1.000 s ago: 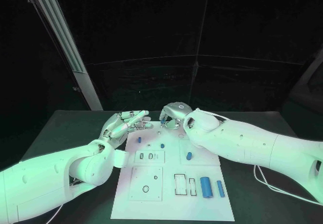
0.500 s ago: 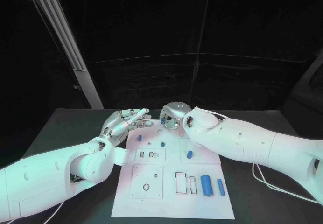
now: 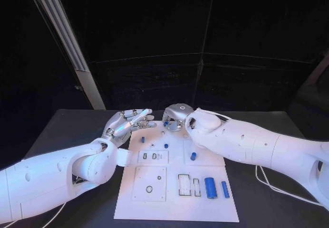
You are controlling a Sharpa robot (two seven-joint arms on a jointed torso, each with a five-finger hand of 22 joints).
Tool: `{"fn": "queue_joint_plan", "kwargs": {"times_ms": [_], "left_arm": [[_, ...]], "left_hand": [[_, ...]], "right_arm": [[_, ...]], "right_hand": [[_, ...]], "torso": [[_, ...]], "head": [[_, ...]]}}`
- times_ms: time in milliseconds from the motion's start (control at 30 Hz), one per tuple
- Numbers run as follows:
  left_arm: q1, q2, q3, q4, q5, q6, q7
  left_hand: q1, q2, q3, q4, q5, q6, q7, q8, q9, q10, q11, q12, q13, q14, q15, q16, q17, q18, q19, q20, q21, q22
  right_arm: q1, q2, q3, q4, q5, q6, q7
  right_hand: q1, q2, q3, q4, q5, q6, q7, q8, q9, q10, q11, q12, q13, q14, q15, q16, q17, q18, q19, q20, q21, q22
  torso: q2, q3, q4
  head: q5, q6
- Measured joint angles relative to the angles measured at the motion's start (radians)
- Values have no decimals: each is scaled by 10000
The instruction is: Assemble the parts on the task board
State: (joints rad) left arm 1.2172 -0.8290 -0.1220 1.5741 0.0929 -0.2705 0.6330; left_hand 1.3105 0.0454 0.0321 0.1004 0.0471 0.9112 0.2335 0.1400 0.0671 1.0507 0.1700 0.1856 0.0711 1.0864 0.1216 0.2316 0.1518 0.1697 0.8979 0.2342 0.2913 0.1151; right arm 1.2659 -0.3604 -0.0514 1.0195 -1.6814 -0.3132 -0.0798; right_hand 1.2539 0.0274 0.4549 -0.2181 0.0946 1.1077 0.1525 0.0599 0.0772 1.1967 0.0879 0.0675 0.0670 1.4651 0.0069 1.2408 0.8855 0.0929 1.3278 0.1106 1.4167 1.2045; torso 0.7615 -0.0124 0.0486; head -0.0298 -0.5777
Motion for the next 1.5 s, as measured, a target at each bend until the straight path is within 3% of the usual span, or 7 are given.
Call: {"fn": "queue_joint_plan", "kwargs": {"times_ms": [333, 467, 633, 900, 1167, 1300, 1500], "left_arm": [[14, 0, 0, 2, 0, 41, -9], [22, 0, 0, 3, -1, 61, -17], [30, -8, 0, 3, -1, 74, -35], [35, -30, 0, 6, -2, 95, -72], [35, -87, 0, -4, -3, 122, -91], [35, -116, 0, -22, -3, 139, -96], [40, -136, -41, -42, -3, 186, -101]], "left_hand": [[0, 0, 0, 0, 0, 0, 0, 0, -5, 0, 0, 0, 1, 0, 0, 0, 0, 0, 0, 0, 0, -8], [0, 0, 0, 0, 0, 0, 0, 0, -8, 0, 0, 0, 1, 0, 0, 0, -1, 0, 0, 0, 0, -8], [0, 0, 0, 0, 0, 0, 0, 0, -8, 0, 0, -41, 2, 0, 0, 0, -1, 0, 0, 0, 0, -14], [-39, 39, 0, 0, 0, 0, 0, 0, -8, 0, 0, -41, -8, 0, 0, 0, -2, 0, 0, 0, 0, -20], [-40, 38, 0, 0, 0, 0, 0, -37, -7, 0, 0, -40, -8, -36, 36, 0, -3, -1, 0, 0, 0, -28], [-41, 37, 0, 0, 0, 0, 0, -37, -7, 0, 0, -40, -7, -36, 36, 0, -3, -1, 0, 0, 0, -28], [-41, 37, 0, 0, 0, 0, 0, -37, -7, 0, 0, -40, -7, -36, 36, 0, -4, -1, 0, 0, 0, -28]], "right_arm": [[-14, 77, -9, -84, -43, 35, -43], [-11, 90, -5, -123, -40, 26, -25], [-5, 47, -2, -102, -7, -19, 15], [-4, -616, -2, 527, 193, -486, 71], [-4, -2324, -6, 1957, 1058, -1213, 28], [-1, -3132, -9, 2545, 1851, -1232, -122], [6, -3801, -9, 2900, 2765, -928, -460]], "right_hand": [[-44, -282, 204, 215, 139, -543, 211, 23, -66, -612, 166, -37, -29, -80, 80, -45, -234, -1, -121, 120, -8, -193], [-187, -821, -70, 498, 134, -1714, 446, 18, -146, -1571, 414, -36, -37, -326, 326, -654, -1233, -1, -784, 308, -503, -1193], [-106, -1020, -745, 707, 77, -2770, 521, 18, -146, -2288, 532, -9, -36, -451, 377, -1125, -1962, 162, -1147, 428, -922, -1932], [240, -677, -896, 848, 427, -1830, 467, 226, -44, -1683, 409, 490, 4, -374, 301, -1021, -1717, 161, -940, 335, -855, -1692], [-87, -1003, -1035, 1311, 664, -1270, 137, 327, -44, 502, -73, 1606, 450, -65, -9, -462, -834, 160, -431, 89, -494, -977], [-504, -1420, -1758, 1778, 1126, -1295, -207, 407, -54, 2096, -482, 4195, 2735, 15, -379, 766, 1343, -85, 274, -319, 47, 123], [-417, -1339, -3014, 2650, 1267, -2212, 32, 407, -66, 1882, -314, 10544, 9752, 13, -261, 2123, 3872, -398, 990, -155, 664, 1031]], "torso": [[6, -1, 0], [6, -1, 0], [6, -1, -5], [0, 2, -23], [-62, 3, -97], [-105, 10, -167], [-151, 29, -247]], "head": [[25, -45], [36, -46], [40, -48], [-5, -13], [-12, 9], [4, 16], [5, 39]]}}
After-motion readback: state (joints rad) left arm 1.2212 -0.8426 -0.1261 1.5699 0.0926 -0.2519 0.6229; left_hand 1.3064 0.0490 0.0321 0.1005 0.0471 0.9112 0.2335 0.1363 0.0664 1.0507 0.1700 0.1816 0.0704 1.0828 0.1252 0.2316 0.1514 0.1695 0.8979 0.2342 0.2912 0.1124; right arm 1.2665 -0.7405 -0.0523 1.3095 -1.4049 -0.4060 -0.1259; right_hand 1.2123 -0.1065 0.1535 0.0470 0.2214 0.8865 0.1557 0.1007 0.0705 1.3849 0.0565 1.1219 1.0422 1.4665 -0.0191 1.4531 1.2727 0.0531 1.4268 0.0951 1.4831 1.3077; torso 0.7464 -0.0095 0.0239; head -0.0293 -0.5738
